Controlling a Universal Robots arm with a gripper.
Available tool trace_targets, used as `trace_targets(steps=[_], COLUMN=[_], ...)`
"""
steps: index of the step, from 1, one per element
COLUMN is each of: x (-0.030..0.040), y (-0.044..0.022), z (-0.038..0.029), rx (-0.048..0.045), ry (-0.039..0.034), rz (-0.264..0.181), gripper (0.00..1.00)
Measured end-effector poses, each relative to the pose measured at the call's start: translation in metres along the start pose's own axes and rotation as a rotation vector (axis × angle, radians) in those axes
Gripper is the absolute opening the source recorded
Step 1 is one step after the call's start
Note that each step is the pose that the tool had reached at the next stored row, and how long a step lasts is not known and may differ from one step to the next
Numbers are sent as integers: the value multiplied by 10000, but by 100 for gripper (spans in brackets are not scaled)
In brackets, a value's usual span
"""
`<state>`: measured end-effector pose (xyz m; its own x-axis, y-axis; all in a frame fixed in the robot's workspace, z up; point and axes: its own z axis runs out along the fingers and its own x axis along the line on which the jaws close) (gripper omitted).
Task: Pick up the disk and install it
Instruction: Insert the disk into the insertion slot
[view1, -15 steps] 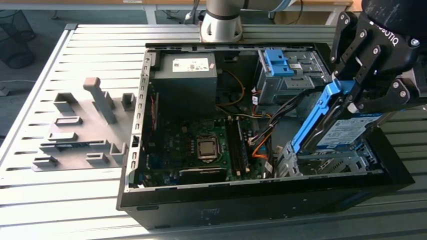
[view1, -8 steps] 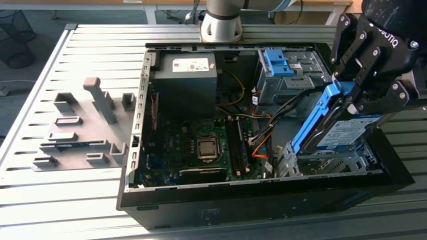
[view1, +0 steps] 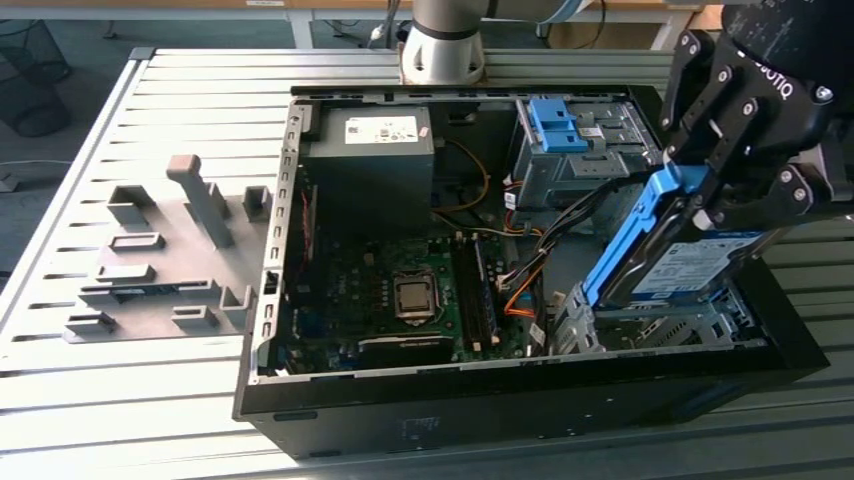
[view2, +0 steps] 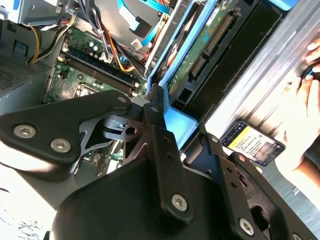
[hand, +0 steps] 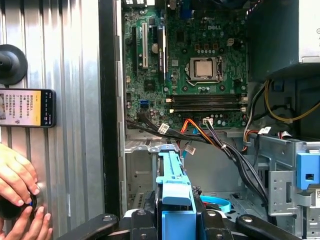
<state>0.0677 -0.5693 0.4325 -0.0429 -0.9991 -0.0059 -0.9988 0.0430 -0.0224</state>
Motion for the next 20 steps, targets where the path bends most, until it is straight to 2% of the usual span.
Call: trace_targets(steps=[8, 17, 19, 20], x=[2, 3, 3, 4], y=[1, 1, 1, 2], z=[50, 53, 65, 81], rx=[-1, -13, -14, -14], ry=[2, 3, 3, 4], rz=[25, 30, 30, 30], gripper=[36, 36, 38, 44])
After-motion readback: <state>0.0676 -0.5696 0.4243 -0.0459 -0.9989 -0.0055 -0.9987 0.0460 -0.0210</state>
